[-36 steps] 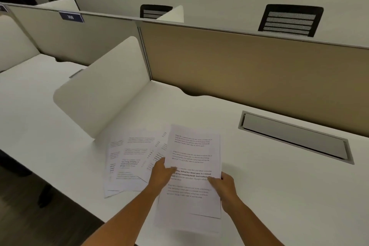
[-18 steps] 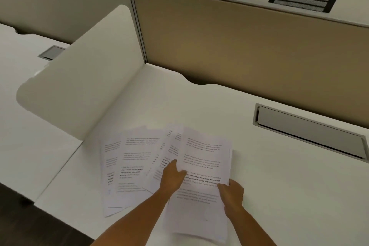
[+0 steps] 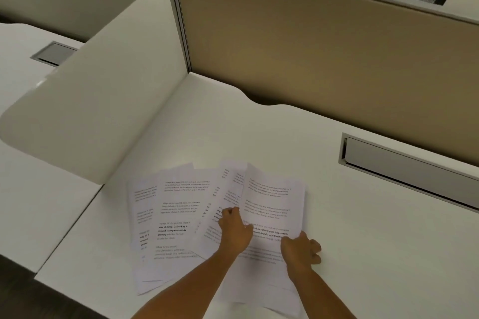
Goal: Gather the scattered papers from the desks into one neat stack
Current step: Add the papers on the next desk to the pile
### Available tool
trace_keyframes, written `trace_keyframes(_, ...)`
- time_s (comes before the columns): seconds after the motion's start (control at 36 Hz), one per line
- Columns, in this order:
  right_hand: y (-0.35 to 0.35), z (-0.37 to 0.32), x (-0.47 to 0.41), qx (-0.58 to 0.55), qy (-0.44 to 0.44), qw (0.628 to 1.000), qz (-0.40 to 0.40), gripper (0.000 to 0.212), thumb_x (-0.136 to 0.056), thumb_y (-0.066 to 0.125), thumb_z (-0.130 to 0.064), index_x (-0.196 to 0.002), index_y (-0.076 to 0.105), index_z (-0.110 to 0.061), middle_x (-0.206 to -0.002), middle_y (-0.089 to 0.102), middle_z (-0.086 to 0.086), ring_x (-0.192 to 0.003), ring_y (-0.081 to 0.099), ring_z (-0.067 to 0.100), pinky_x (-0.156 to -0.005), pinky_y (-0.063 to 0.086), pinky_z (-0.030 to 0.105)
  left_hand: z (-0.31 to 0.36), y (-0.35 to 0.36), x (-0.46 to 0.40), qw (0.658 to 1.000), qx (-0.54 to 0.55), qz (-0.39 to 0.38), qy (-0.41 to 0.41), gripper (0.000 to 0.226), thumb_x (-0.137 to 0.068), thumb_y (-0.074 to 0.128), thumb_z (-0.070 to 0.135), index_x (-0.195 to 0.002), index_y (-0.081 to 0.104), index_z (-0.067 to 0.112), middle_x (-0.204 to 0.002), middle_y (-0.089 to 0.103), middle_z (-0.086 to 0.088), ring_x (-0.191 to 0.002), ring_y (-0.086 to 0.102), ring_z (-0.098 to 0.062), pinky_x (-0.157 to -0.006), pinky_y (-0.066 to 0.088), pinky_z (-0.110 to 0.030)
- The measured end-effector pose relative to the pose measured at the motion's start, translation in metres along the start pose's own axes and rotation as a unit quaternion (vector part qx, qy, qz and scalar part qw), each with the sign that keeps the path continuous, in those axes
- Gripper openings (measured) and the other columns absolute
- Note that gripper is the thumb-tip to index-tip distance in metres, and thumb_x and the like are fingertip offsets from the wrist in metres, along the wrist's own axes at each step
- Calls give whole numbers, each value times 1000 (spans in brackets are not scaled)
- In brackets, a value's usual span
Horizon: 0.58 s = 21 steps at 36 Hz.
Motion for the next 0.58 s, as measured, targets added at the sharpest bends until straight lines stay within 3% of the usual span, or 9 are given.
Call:
trace_keyframes(0.11, 0, -5, -4, 11, -14, 1000, -2, 46, -87, 64, -16, -130, 51, -7, -148, 26, 16, -127, 32, 40, -89, 39, 40, -1, 2, -3, 999, 34, -16, 6, 56, -90, 67, 17, -137, 40, 7, -141, 33, -14, -129, 42, -27, -110, 43, -38)
trace_keyframes(0.19, -1, -6, -7, 4, -19, 1000, -6, 43, -88, 64, -17, -127, 51, -6, -147, 25, 15, -125, 32, 41, -96, 40, 43, -2, 2, -6, 998, 56, -22, 6, 57, -89, 68, 14, -138, 38, 7, -140, 33, -14, -123, 47, -23, -108, 45, -31)
trace_keyframes(0.31, -4, -7, -9, -11, -27, 999, -15, 49, -88, 65, -17, -132, 46, -4, -145, 26, 15, -122, 37, 40, -90, 44, 42, -1, 2, -9, 997, 69, -29, 2, 62, -90, 67, 14, -142, 34, 7, -140, 34, -14, -121, 47, -21, -101, 40, -23)
trace_keyframes(0.39, -8, -7, -10, 1, -41, 999, -14, 60, -88, 65, -17, -139, 38, -2, -141, 38, 21, -124, 43, 41, -99, 43, 45, -2, 2, -10, 997, 78, -17, -6, 55, -89, 68, 11, -136, 40, 7, -133, 42, -14, -107, 47, -14, -95, 41, -20)
trace_keyframes(0.47, -10, -7, -7, 5, -51, 999, -12, 59, -87, 64, -18, -136, 36, -3, -132, 52, 19, -122, 45, 38, -99, 44, 46, -3, 1, -10, 994, 107, -16, -14, 49, -87, 69, 6, -129, 44, 6, -129, 50, -13, -109, 55, -19, -96, 50, -26)
trace_keyframes(0.53, -10, -7, -3, 6, -53, 999, -4, 54, -86, 65, -17, -129, 35, -4, -127, 56, 17, -118, 48, 36, -98, 46, 47, -3, 1, -9, 990, 134, -24, -21, 48, -86, 69, 5, -126, 43, 7, -127, 55, -9, -108, 58, -18, -86, 54, -22)
trace_keyframes(0.58, -11, -6, -1, -7, -51, 999, -3, 51, -86, 64, -13, -124, 31, -8, -125, 58, 16, -114, 53, 35, -101, 45, 49, -1, -1, -7, 986, 160, -35, -31, 49, -86, 70, 5, -124, 40, 11, -124, 57, -2, -101, 57, -12, -67, 51, -9)
Point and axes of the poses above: each hand's wrist, its own x-axis away from the middle knuckle, its own y-axis out of the palm, z = x × y, the point moved 2 cm from there along -x, towards the middle knuckle
